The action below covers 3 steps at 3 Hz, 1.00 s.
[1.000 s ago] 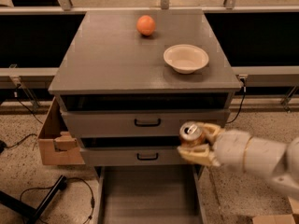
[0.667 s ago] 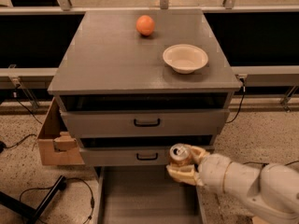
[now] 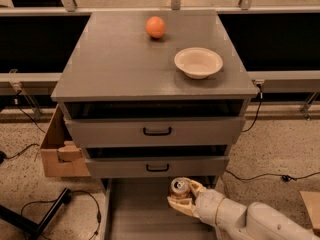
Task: Place orange can into bottom drawer
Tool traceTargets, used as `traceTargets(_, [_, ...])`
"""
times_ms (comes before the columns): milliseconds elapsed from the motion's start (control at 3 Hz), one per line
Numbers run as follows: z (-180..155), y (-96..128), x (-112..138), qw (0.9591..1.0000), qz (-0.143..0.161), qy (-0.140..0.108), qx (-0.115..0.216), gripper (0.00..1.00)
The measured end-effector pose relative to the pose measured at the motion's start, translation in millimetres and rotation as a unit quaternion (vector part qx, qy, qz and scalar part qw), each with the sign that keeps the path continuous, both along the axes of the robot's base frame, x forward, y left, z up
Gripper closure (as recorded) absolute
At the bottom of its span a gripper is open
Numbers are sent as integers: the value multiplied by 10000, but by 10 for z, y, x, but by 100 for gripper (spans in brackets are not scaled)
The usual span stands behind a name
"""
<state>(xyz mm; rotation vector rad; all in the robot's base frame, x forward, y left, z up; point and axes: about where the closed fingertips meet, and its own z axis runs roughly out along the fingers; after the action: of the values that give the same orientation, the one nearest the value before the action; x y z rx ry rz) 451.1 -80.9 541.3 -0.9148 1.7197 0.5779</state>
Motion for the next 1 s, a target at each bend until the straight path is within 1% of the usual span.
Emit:
traceTargets(333, [-458,36,-35,9992,26,395,-26,100])
traceTargets(667, [-517,25,-48,9990,40,449,-60,100])
traceTargets(1000, [-731,102,98,9988,112,462,92,100])
